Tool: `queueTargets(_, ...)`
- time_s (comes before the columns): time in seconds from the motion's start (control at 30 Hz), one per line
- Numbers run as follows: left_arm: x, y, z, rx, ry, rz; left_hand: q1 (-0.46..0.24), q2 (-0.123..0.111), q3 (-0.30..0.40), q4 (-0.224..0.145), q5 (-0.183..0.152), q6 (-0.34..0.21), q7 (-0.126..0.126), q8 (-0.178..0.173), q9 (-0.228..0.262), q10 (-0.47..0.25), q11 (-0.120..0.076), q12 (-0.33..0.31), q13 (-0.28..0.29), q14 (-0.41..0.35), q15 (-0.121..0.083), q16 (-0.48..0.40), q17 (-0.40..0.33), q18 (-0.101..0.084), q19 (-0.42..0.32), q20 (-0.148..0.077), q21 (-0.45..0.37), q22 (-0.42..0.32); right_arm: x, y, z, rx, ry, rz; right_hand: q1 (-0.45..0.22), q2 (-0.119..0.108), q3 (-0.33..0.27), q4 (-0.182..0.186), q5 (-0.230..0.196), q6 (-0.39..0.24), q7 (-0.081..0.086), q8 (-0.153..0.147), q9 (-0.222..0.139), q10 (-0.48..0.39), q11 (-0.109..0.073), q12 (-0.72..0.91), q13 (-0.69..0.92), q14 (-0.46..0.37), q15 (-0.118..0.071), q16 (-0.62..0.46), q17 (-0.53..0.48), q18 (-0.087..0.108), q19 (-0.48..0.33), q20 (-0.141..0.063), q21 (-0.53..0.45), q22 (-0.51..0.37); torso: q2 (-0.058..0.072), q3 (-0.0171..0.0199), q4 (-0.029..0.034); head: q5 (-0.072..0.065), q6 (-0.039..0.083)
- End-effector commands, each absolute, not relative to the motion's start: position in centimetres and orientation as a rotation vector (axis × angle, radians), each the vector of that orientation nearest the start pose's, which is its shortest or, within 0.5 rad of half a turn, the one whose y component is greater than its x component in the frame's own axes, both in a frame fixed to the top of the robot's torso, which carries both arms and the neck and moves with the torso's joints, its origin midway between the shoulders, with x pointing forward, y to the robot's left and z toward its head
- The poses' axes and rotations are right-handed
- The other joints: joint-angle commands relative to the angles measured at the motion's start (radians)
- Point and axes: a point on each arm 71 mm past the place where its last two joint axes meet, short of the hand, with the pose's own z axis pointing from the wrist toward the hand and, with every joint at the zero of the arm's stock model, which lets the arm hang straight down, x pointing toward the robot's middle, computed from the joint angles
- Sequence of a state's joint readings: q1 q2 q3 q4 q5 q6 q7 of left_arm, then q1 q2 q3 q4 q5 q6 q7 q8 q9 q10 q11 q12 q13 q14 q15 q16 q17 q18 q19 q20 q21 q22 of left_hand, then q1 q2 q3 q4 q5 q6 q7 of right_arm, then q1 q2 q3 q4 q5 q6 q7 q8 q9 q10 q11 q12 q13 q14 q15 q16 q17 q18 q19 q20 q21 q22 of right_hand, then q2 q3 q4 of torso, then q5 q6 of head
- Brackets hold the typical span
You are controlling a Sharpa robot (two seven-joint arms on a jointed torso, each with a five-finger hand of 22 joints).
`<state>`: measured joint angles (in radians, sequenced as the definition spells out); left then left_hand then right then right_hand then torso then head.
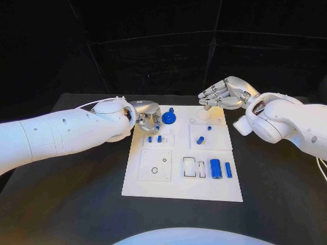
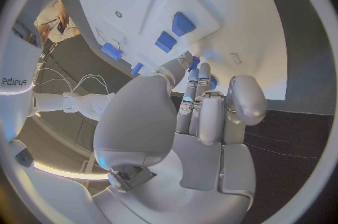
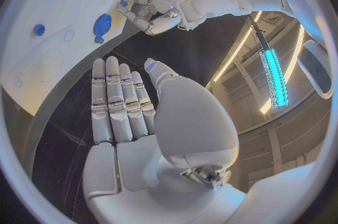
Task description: Assemble the parts on the task board
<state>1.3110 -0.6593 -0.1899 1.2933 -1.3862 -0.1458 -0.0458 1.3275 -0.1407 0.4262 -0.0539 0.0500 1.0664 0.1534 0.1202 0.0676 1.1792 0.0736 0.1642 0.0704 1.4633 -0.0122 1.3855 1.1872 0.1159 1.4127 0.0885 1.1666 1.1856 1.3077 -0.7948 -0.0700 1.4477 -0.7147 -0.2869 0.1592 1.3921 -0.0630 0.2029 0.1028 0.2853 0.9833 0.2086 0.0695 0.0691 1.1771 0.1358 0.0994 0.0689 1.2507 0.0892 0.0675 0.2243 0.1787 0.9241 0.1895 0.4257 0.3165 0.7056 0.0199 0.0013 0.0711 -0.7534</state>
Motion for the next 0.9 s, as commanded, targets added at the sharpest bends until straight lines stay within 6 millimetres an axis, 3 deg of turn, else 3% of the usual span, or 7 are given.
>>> queueTargets(0.03, 52.4, 17.2, -20.3, 0.277, 1.853, -0.598, -0.007, -0.006, -0.008, -0.001, -0.001, -0.009, -0.002, -0.006, -0.001, -0.002, 0.008, -0.005, -0.001, 0.032, 0.008, -0.001, -0.002, -0.019, 0.000, 0.006, 0.003, 0.000, 51.3, -19.5, -14.3, 0.360, 1.638, 1.168, -0.004, 0.003, 0.006, 0.000, 0.005, -0.009, -0.001, 0.003, 0.001, -0.005, 0.001, 0.005, 0.000, -0.007, -0.002, -0.003, -0.002, 0.002, 0.003, 0.006, -0.004, -0.001, 0.000, 0.0001, -0.0004, 0.000, -0.001)
queueTargets(0.7, 52.2, 18.7, -20.2, 0.246, 1.840, -0.586, -0.001, -0.009, -0.013, -0.004, -0.001, -0.023, 0.000, -0.021, -0.002, -0.012, 0.012, -0.023, -0.002, 0.031, 0.012, -0.004, -0.009, -0.018, -0.001, 0.010, 0.000, -0.002, 51.6, -20.5, -14.4, 0.316, 1.637, 1.102, 0.001, -0.001, 0.010, -0.007, 0.000, -0.011, 0.000, 0.004, 0.001, -0.012, 0.001, 0.006, 0.000, 0.004, -0.005, 0.003, 0.000, 0.004, 0.015, 0.005, -0.005, -0.003, -0.001, -0.0007, 0.0006, -0.003, 0.004)
queueTargets(0.9, 52.1, 19.6, -19.9, 0.216, 1.807, -0.594, 0.001, -0.011, -0.018, -0.004, -0.001, -0.047, 0.001, -0.038, -0.003, -0.017, 0.014, -0.032, -0.001, 0.029, 0.013, -0.006, -0.016, -0.016, -0.004, 0.012, -0.008, -0.008, 51.8, -21.2, -14.7, 0.248, 1.668, 1.018, 0.013, -0.006, 0.017, -0.024, -0.007, 0.001, -0.006, 0.011, 0.003, -0.013, -0.007, 0.011, 0.000, 0.064, -0.022, 0.032, 0.015, 0.006, 0.061, -0.011, 0.019, 0.009, -0.001, -0.0015, 0.0007, -0.008, 0.009)
